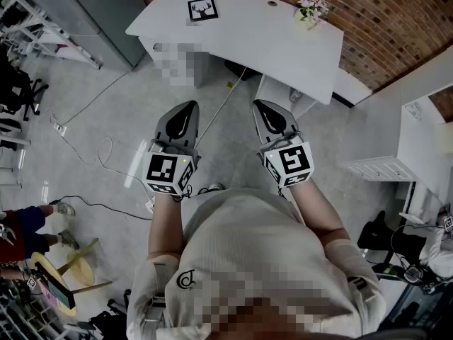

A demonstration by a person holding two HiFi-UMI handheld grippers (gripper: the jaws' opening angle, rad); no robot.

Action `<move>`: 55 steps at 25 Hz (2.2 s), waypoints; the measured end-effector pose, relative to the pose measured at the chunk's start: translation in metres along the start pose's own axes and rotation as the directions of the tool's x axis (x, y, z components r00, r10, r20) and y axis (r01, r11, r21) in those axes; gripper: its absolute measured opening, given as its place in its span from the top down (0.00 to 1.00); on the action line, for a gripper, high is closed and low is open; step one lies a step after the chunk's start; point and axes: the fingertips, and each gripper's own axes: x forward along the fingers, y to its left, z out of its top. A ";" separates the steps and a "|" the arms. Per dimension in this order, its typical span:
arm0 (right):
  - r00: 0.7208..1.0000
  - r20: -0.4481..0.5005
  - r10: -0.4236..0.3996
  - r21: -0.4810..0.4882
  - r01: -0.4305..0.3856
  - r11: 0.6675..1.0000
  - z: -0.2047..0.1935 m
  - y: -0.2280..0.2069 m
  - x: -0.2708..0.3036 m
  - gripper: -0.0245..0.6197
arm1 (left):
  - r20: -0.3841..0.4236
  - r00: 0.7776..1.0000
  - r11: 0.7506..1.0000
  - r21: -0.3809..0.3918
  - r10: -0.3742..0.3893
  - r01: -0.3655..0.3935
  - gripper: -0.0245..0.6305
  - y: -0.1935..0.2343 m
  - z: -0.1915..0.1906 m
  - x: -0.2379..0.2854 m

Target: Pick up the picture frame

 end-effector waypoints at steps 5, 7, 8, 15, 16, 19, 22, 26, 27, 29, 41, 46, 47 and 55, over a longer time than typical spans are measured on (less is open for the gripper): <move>1.000 -0.005 0.012 0.006 -0.012 1.000 0.000 0.003 0.003 0.95 | 0.002 1.000 1.000 -0.008 -0.014 0.014 0.94 0.002 0.001 0.003; 1.000 -0.011 0.016 0.008 -0.016 1.000 -0.001 0.004 0.004 0.95 | 0.003 1.000 1.000 -0.016 -0.020 0.020 0.94 0.003 0.000 0.003; 1.000 -0.014 0.016 0.009 -0.016 1.000 -0.002 0.004 0.004 0.95 | 0.003 1.000 1.000 -0.018 -0.023 0.023 0.94 0.003 0.000 0.003; 1.000 -0.015 -0.016 0.020 0.017 1.000 0.000 0.006 0.014 0.95 | 0.008 0.999 0.998 -0.042 -0.042 0.042 0.94 0.014 -0.003 0.005; 1.000 -0.022 -0.022 0.026 0.022 0.999 -0.001 0.007 0.017 0.95 | 0.006 0.999 0.998 -0.046 -0.046 0.047 0.94 0.017 -0.004 0.004; 0.998 -0.043 -0.043 0.043 0.045 0.998 -0.007 0.013 0.029 0.95 | -0.003 0.998 0.997 -0.045 -0.065 0.065 0.94 0.030 -0.008 0.003; 0.996 -0.066 -0.062 0.062 0.066 0.996 -0.014 0.025 0.047 0.95 | 0.002 0.996 0.995 -0.041 -0.086 0.086 0.94 0.051 -0.007 -0.002; 0.994 -0.105 -0.044 0.040 0.049 0.998 -0.025 0.053 0.073 0.95 | -0.002 0.996 0.994 -0.051 -0.093 0.093 0.94 0.083 -0.010 -0.012; 0.993 -0.108 -0.039 0.034 0.043 0.998 -0.026 0.059 0.080 0.95 | -0.003 0.996 0.995 -0.055 -0.089 0.088 0.94 0.092 -0.012 -0.013; 0.993 -0.115 -0.028 0.031 0.032 0.999 -0.029 0.065 0.095 0.95 | -0.009 0.997 0.995 -0.065 -0.077 0.076 0.94 0.107 -0.018 -0.013; 0.984 -0.158 0.078 0.088 -0.064 0.994 -0.063 0.030 0.205 0.95 | -0.052 0.998 0.996 -0.081 0.029 -0.033 0.94 0.185 -0.045 0.044; 0.982 -0.164 0.098 0.083 -0.086 0.993 -0.054 -0.021 0.277 0.95 | -0.049 0.997 0.995 -0.067 0.065 -0.068 0.94 0.222 -0.028 0.113; 0.981 -0.160 0.106 0.084 -0.094 0.992 -0.050 -0.031 0.291 0.95 | -0.045 0.997 0.995 -0.065 0.068 -0.071 0.94 0.229 -0.023 0.127; 0.977 -0.169 0.130 0.099 -0.114 0.989 -0.058 -0.111 0.385 0.95 | -0.057 0.992 0.990 -0.070 0.116 -0.119 0.94 0.276 -0.025 0.231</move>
